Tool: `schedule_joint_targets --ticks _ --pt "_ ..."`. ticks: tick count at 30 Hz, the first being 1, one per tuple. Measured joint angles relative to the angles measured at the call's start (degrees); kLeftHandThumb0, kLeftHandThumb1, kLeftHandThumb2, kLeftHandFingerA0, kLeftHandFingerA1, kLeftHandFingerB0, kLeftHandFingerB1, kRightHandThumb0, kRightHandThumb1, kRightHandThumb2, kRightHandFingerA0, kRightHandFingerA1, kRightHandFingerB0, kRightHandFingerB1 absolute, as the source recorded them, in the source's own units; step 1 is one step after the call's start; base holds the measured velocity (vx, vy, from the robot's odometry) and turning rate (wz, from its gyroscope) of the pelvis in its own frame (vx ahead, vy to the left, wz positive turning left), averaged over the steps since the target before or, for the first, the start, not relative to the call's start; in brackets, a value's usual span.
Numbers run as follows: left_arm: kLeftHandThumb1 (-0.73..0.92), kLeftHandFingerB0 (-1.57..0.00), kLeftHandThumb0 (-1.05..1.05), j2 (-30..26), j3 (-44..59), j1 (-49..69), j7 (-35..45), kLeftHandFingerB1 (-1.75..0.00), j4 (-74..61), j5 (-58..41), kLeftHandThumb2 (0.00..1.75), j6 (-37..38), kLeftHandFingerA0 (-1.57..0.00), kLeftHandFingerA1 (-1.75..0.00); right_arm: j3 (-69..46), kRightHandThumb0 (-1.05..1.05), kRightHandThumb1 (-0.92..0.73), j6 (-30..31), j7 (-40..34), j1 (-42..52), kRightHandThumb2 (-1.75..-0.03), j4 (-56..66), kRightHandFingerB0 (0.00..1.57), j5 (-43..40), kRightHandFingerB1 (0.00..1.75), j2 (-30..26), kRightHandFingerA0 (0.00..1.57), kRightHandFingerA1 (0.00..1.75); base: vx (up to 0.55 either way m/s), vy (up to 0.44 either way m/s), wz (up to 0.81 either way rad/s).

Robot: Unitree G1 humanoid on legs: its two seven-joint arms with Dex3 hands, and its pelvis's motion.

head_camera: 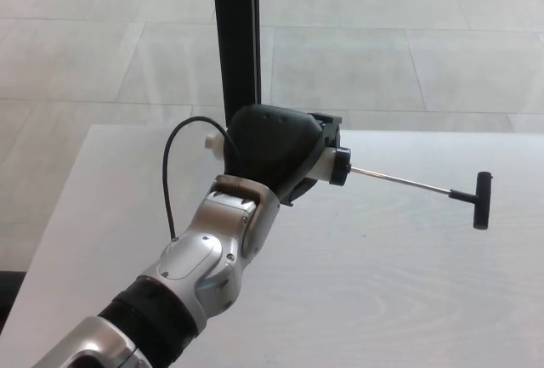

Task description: The robot uses its left hand to lift the air pump kept on the middle of the desk and use the right hand to compress the handle

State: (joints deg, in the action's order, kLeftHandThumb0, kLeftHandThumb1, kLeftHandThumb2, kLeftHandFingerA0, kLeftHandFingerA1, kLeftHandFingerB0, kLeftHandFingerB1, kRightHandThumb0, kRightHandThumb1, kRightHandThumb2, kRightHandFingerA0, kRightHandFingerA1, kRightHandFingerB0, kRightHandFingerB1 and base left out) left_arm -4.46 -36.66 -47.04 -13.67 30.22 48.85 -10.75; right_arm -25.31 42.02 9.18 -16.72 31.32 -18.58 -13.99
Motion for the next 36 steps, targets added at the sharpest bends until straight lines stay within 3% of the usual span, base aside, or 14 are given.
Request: schedule_joint_targets --ticks 3,5,6,8,10,12,15,17,27,28,30,31,35,36 --pt "0.65 -0.83 -0.19 0.10 0.88 1.14 0.17 -0.83 -0.54 -0.03 0.86 -0.37 -0.89 -1.72 0.85 -1.04 -0.92 -1.50 -1.12 1.06 -1.27 -1.63 0.07 0.92 0.08 0.29 0.00 0.09 0.00 0.000 0.00" --pt "0.51 -0.89 -0.19 0.38 1.79 2.14 0.26 -1.06 -0.78 -0.15 1.03 -0.76 -1.14 -1.56 1.10 -1.03 -0.92 -2.33 -1.69 1.37 -1.26 -2.18 0.16 1.36 0.11 0.29 0.00 0.10 0.00 0.000 0.00" --pt "0.56 -0.82 -0.16 0.73 2.61 2.87 0.24 -1.15 -1.00 -0.36 1.06 -0.94 -0.93 -1.70 1.27 -0.85 -0.92 -2.89 -2.00 1.57 -0.88 -2.56 0.06 1.59 0.23 0.30 0.00 0.00 0.00 0.000 0.00" --pt "0.67 -0.79 -0.21 1.26 4.03 3.96 0.23 -1.10 -1.58 -0.76 0.85 -0.99 -0.92 -1.73 1.55 -0.91 -0.92 -3.67 -2.56 1.98 -0.81 -3.19 0.06 1.98 0.24 0.49 0.00 0.00 0.00 0.000 0.00" --pt "0.53 -0.87 -0.23 1.55 4.97 4.78 0.25 -1.09 -2.81 -0.93 1.04 -1.06 -1.23 -1.38 1.95 -1.05 -0.92 -4.32 -3.03 2.29 -1.26 -4.08 0.12 2.34 0.10 0.87 0.00 0.08 0.00 0.000 0.00" --pt "0.55 -0.73 -0.14 2.08 6.40 5.78 0.20 -1.57 -5.06 -1.20 1.01 -1.08 -0.94 -1.75 2.64 -0.99 -0.89 -5.50 -3.51 2.60 -1.25 -6.22 0.07 2.71 0.11 1.66 0.00 0.11 0.00 0.000 0.00" --pt "0.49 -0.97 -0.21 2.50 7.72 7.11 0.14 -1.23 -8.08 -1.58 1.05 -1.08 -1.22 -1.40 3.35 -0.99 -0.91 -7.06 -3.73 2.84 -1.26 -8.58 0.04 3.04 0.10 2.45 0.00 0.11 0.00 0.000 0.00" --pt "0.55 -0.75 -0.16 3.02 8.25 8.22 0.15 -1.46 -10.51 -1.70 0.99 -1.38 -0.91 -1.75 3.76 -1.02 -0.92 -8.45 -3.75 2.83 -1.26 -10.64 0.06 3.22 0.09 2.61 0.00 0.09 0.00 0.000 0.00" --pt "0.53 -0.77 -0.17 3.23 8.66 11.77 1.04 -1.54 -14.92 -1.49 1.09 -3.10 -0.94 -1.75 5.25 -0.88 -0.84 -13.91 -4.86 2.79 -1.23 -16.04 0.10 4.61 0.29 3.24 0.02 0.26 0.00 0.000 0.00" --pt "0.51 -0.81 -0.18 3.11 8.65 12.29 1.22 -1.49 -14.80 -1.50 1.12 -3.24 -0.96 -1.75 5.23 -0.87 -0.92 -14.25 -5.00 2.79 -0.86 -16.17 0.12 4.68 0.28 3.29 0.00 0.28 0.00 0.000 0.00" --pt "0.48 -1.00 -0.25 3.00 8.68 13.80 1.45 -1.25 -14.48 -1.56 1.14 -3.54 -1.26 -1.42 5.21 -0.86 -0.92 -14.92 -5.29 2.78 -0.84 -16.54 0.10 4.83 0.29 3.29 0.01 0.32 0.00 0.000 0.00" --pt "0.50 -1.01 -0.26 2.81 8.53 14.70 1.49 -1.27 -14.15 -1.56 1.16 -3.58 -1.26 -1.44 5.20 -0.95 -0.88 -15.20 -5.50 2.78 -1.25 -16.79 0.06 4.91 0.23 3.29 0.00 0.19 0.00 0.000 0.00" --pt "0.52 -0.96 -0.29 1.86 8.14 15.87 1.51 -1.22 -12.95 -1.47 1.14 -3.57 -1.26 -1.43 5.28 -1.03 -0.92 -15.49 -5.95 1.81 -1.30 -17.55 0.07 5.09 0.04 3.12 0.00 0.11 0.00 0.000 0.00" --pt "0.55 -0.81 -0.20 1.86 8.14 15.87 1.51 -1.33 -12.82 -1.47 1.09 -3.57 -0.98 -1.75 5.43 -1.02 -0.92 -15.52 -6.01 1.31 -1.30 -17.63 0.00 5.10 0.00 3.10 0.00 0.19 0.00 0.000 0.00"
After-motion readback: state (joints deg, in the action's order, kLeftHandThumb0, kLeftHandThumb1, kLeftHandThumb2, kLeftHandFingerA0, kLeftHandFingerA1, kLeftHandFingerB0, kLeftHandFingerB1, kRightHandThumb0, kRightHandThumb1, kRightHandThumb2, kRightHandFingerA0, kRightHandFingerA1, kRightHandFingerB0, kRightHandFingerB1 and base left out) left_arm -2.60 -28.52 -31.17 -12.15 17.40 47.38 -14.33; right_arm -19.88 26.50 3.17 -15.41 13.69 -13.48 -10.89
